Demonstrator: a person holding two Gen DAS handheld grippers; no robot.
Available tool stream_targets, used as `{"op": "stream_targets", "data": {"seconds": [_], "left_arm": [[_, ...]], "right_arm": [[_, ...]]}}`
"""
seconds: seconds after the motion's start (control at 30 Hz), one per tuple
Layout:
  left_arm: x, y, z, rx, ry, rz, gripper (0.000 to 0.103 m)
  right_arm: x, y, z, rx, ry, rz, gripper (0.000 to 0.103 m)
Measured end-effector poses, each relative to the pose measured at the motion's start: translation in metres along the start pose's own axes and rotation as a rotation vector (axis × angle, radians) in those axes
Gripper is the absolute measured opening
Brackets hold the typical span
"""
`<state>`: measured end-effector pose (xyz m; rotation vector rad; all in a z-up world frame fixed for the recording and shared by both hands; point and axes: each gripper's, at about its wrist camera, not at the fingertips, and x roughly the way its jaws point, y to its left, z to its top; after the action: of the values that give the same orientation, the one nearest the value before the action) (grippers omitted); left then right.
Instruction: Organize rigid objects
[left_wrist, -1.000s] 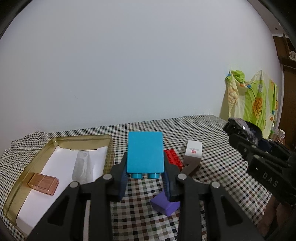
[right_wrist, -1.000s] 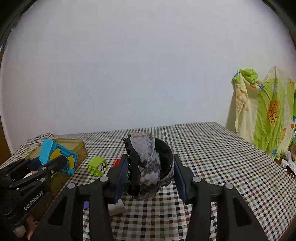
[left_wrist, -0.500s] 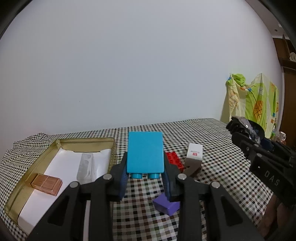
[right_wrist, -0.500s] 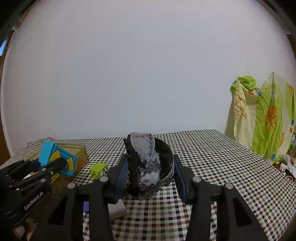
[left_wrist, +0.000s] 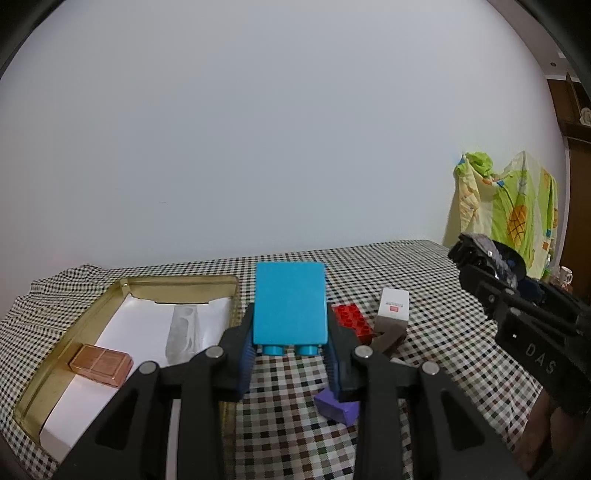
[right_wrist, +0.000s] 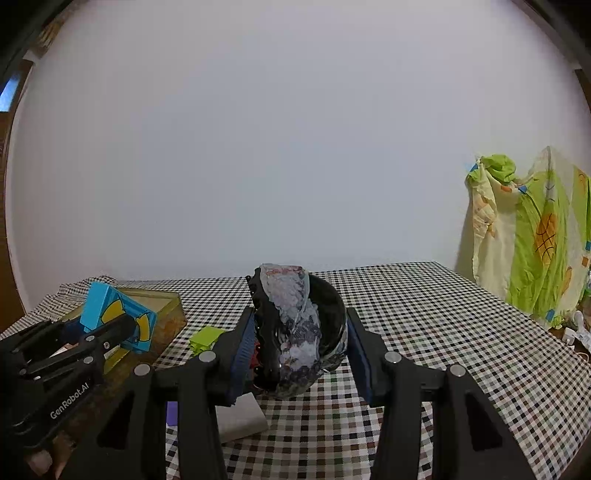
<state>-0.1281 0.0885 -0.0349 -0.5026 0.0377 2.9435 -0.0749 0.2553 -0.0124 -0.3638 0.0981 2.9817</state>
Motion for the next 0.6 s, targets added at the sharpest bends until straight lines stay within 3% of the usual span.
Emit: {"op": "stream_targets", "data": {"seconds": [0.6], "left_arm": [[-0.012,0.024,-0.003,-0.026,-0.014,0.044,0.03]], "right_arm": [[-0.001,0.021,-0.001,0.003,0.006,0.061,0.049]]}}
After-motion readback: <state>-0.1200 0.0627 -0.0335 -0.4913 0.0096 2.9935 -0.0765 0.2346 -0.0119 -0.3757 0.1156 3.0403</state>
